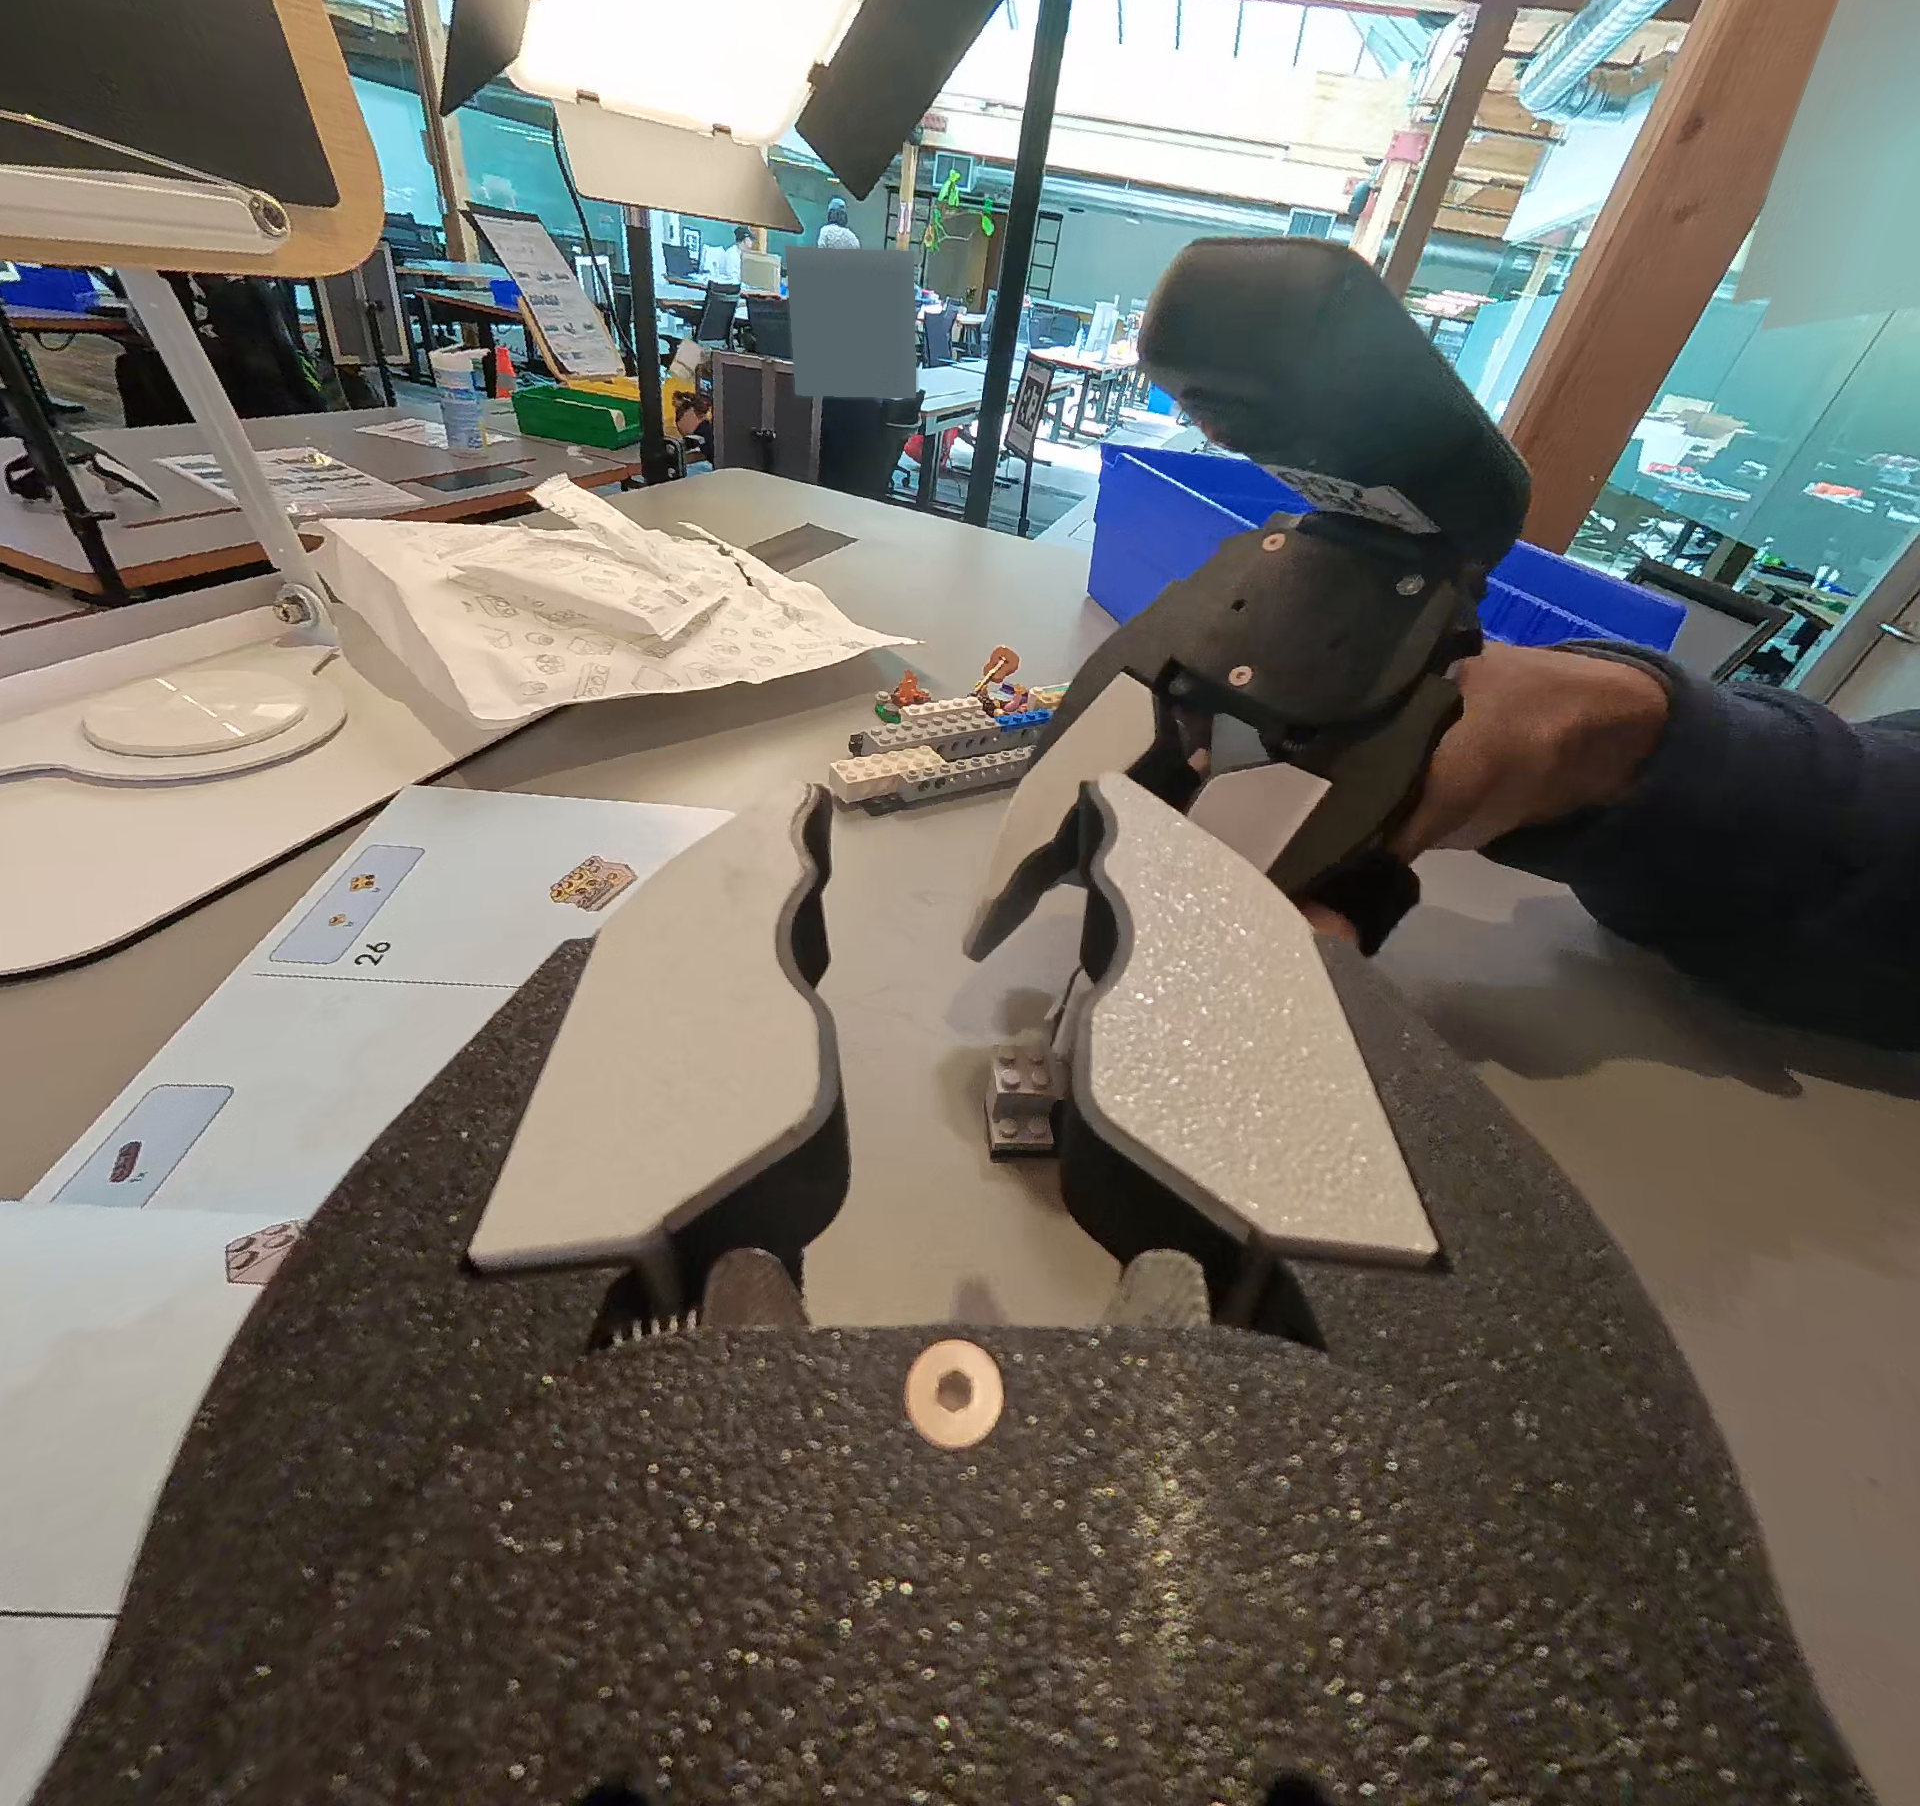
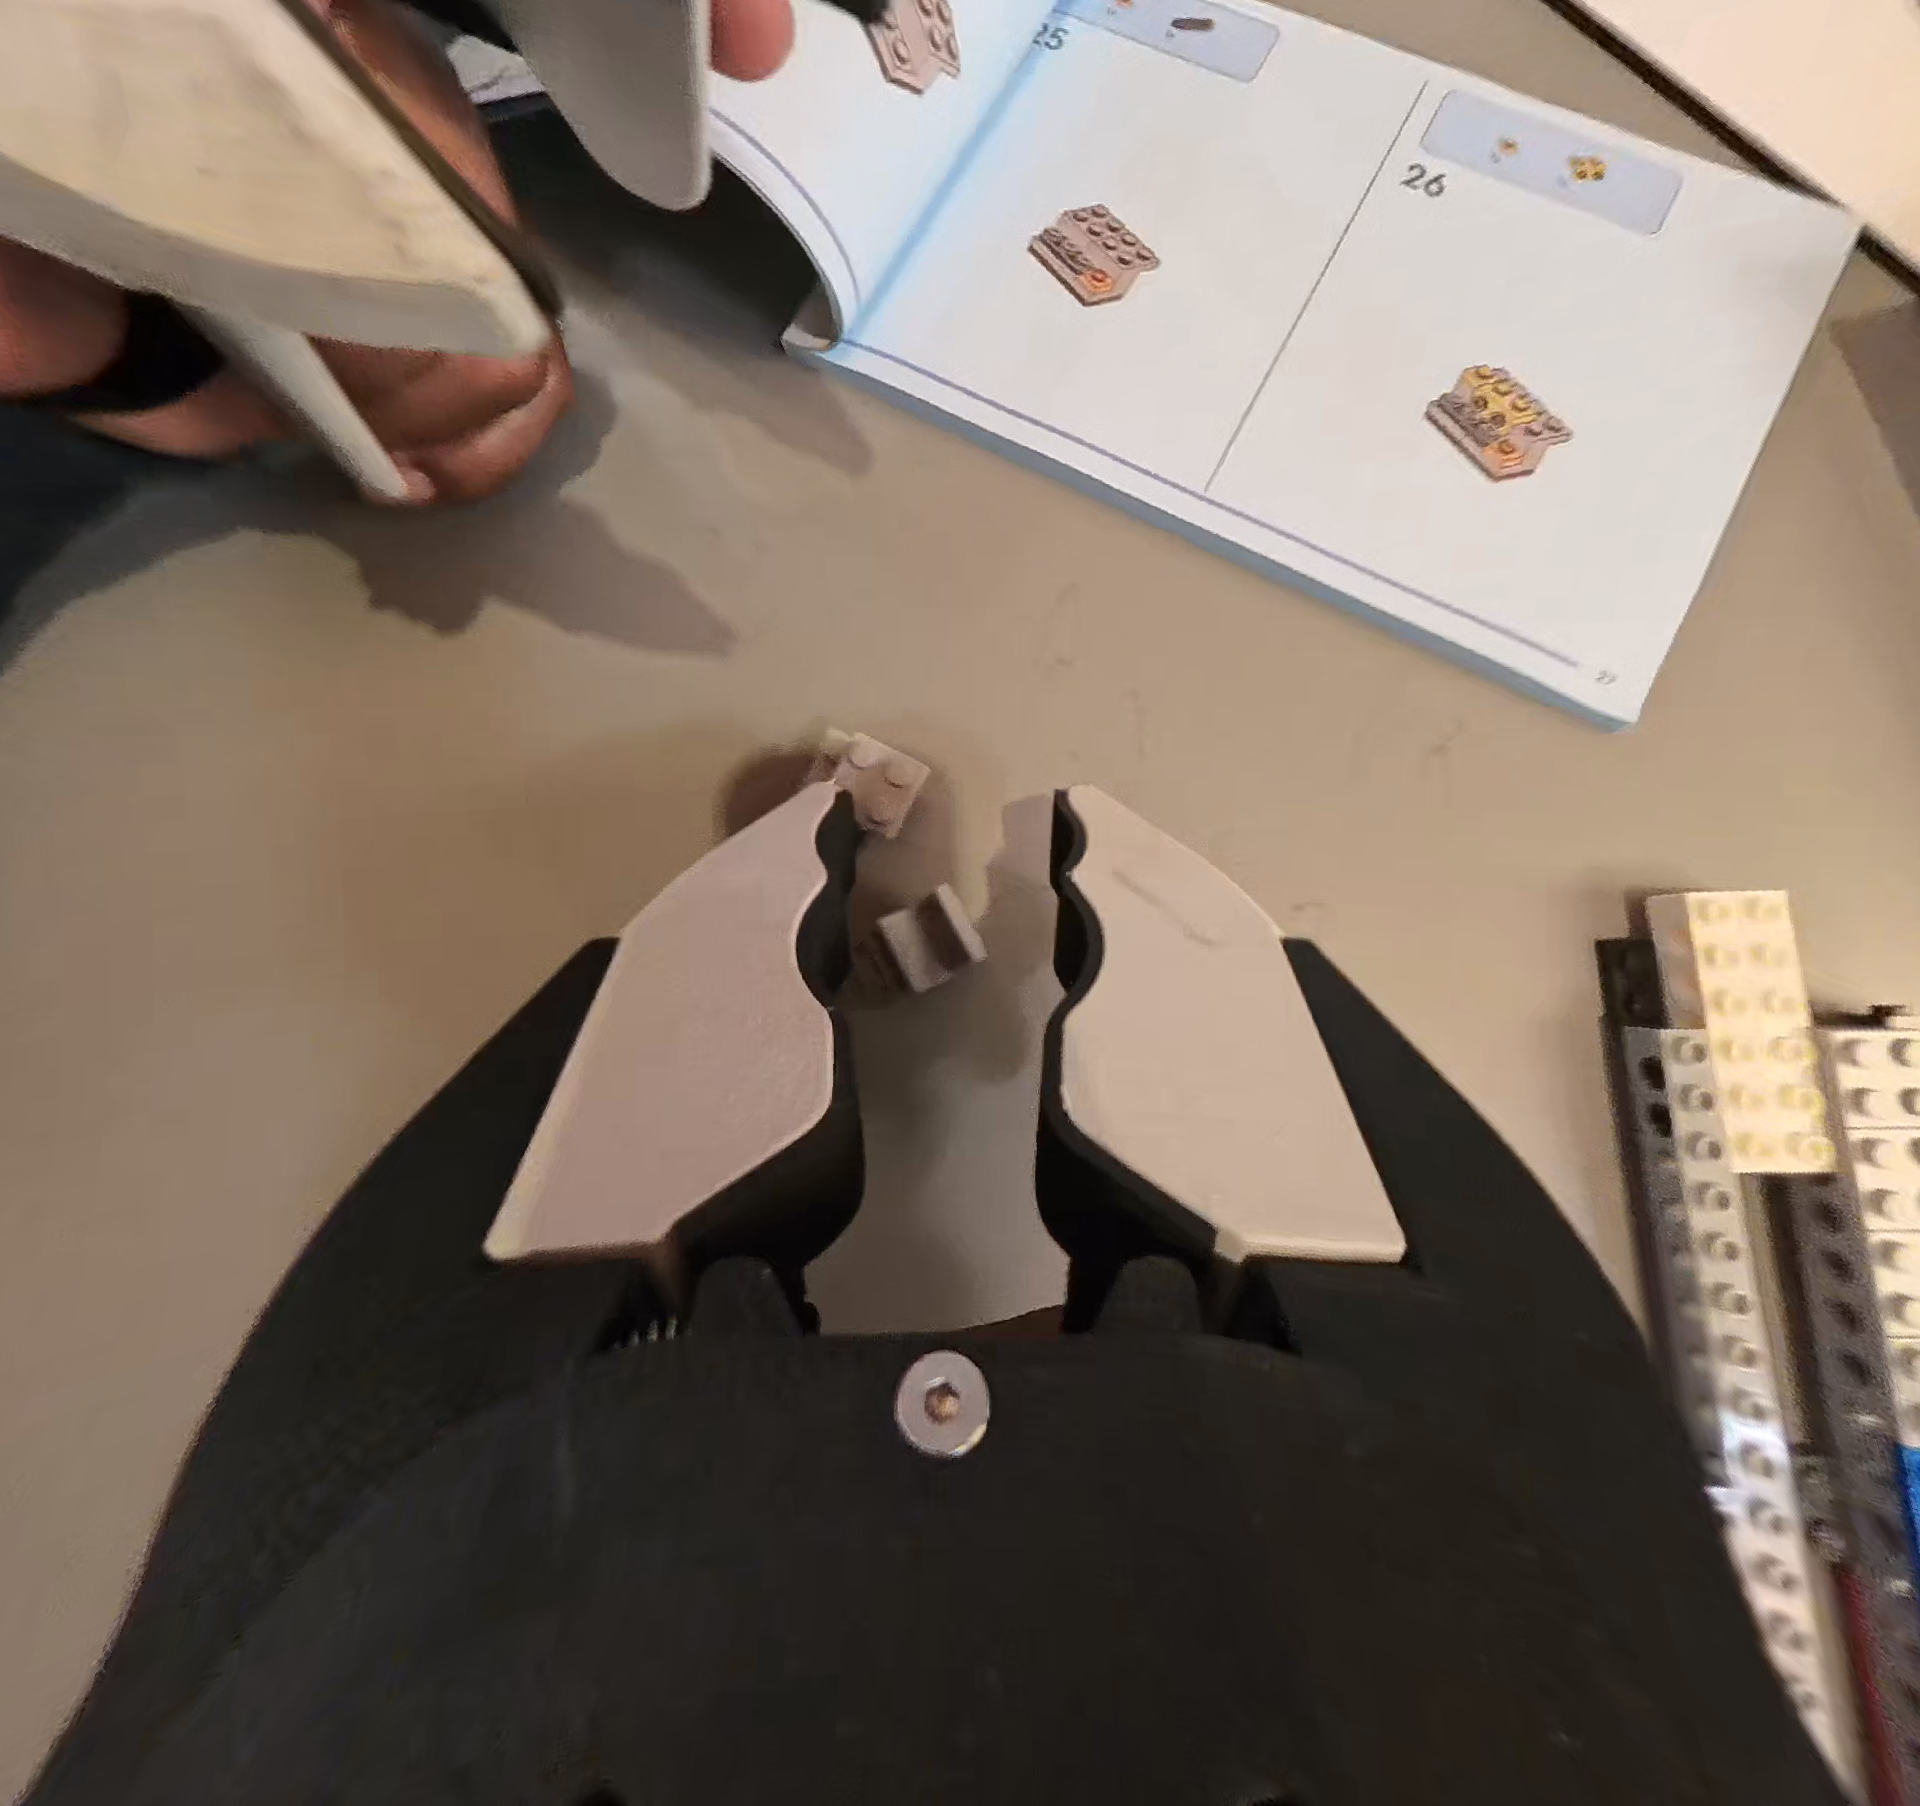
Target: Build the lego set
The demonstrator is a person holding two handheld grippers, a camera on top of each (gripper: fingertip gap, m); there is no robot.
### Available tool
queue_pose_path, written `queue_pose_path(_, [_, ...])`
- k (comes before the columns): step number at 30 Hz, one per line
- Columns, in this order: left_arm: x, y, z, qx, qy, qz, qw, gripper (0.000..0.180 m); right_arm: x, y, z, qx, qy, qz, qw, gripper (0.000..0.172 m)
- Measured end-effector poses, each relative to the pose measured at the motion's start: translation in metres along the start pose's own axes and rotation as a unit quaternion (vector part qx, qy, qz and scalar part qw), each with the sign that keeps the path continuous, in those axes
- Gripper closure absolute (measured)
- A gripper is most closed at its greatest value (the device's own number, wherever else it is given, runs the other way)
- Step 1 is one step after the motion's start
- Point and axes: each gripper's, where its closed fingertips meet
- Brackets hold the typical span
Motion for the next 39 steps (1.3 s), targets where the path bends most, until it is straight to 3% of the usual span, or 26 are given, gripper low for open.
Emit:
queue_pose_path(9, [-0.002, 0.0, -0.001, -0.002, 0.005, 0.001, 1.0, 0.135, -0.004, 0.012, -0.013, -0.022, 0.019, 0.001, 1.0, 0.137])
queue_pose_path(12, [-0.002, -0.002, -0.001, -0.004, 0.008, 0.0, 1.0, 0.136, -0.005, 0.013, -0.015, -0.018, 0.018, -0.002, 1.0, 0.151])
queue_pose_path(15, [-0.004, -0.003, -0.001, -0.009, 0.014, 0.004, 1.0, 0.136, -0.004, 0.011, -0.015, -0.016, 0.014, 0.0, 1.0, 0.152])
queue_pose_path(20, [-0.009, -0.007, 0.001, -0.025, 0.031, 0.001, 0.999, 0.136, 0.006, 0.019, -0.002, 0.07, -0.039, 0.007, 0.997, 0.152])
queue_pose_path(26, [-0.022, -0.039, 0.006, -0.132, 0.079, 0.022, 0.988, 0.136, 0.021, 0.041, 0.043, 0.194, -0.134, 0.086, 0.968, 0.152])
queue_pose_path(30, [-0.034, -0.065, 0.008, -0.193, 0.118, 0.003, 0.974, 0.139, 0.023, 0.054, 0.059, 0.227, -0.162, 0.124, 0.952, 0.153])
queue_pose_path(39, [-0.04, -0.086, 0.01, -0.237, 0.136, -0.015, 0.962, 0.152, 0.018, 0.069, 0.064, 0.263, -0.158, 0.149, 0.94, 0.153])
Point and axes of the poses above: each gripper's, where its closed fingertips meet, z back along the fingers, x out of its top, y = z × x across the jaws, and after that the axes turned 2 degrees about y, right-handed
